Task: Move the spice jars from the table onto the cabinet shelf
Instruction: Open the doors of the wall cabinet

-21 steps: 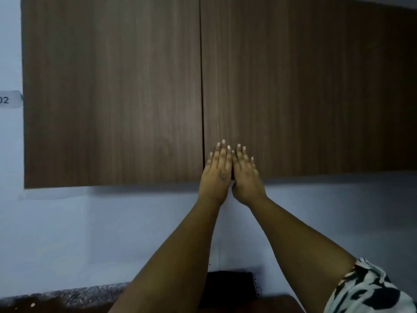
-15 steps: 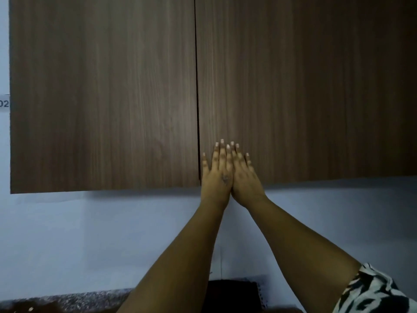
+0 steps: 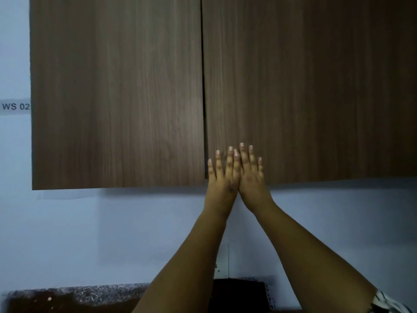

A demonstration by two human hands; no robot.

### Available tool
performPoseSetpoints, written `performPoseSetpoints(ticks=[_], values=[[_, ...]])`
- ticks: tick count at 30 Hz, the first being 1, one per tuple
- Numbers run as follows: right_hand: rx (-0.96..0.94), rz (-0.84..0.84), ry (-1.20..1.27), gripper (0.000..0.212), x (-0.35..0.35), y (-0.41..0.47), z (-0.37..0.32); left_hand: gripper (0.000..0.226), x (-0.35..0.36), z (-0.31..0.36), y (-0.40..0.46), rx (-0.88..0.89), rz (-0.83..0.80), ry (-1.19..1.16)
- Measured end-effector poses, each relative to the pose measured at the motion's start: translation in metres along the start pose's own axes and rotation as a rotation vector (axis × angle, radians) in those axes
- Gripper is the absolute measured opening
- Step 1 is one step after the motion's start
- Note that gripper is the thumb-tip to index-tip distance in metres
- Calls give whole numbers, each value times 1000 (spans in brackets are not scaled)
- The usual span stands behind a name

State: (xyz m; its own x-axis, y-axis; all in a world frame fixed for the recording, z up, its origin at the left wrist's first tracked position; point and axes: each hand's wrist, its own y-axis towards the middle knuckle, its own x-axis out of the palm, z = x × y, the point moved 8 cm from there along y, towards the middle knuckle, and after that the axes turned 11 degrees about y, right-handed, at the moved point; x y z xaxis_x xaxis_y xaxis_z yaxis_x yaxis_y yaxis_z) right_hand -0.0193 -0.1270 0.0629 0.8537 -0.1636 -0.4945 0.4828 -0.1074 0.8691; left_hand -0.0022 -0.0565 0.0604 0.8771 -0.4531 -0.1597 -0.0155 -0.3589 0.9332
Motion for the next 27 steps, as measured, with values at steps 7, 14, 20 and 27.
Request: performPoseSetpoints(ticks=[7,14,20,27], values=[[62,47,91,86,-43,-25,-14,66,-67,-14,-16,132,24,-356],[79,133,168,97,-118,-64,-21,79,-120,-53,-23,-330,-175,-1031],[84,270,339,111,-167,-94,-37,17,-150,-20,-14,-482,-374,-1573],[65,310,201,103,-215,-141,-64,39,-199,-6,-9,-437,-266,-1477]])
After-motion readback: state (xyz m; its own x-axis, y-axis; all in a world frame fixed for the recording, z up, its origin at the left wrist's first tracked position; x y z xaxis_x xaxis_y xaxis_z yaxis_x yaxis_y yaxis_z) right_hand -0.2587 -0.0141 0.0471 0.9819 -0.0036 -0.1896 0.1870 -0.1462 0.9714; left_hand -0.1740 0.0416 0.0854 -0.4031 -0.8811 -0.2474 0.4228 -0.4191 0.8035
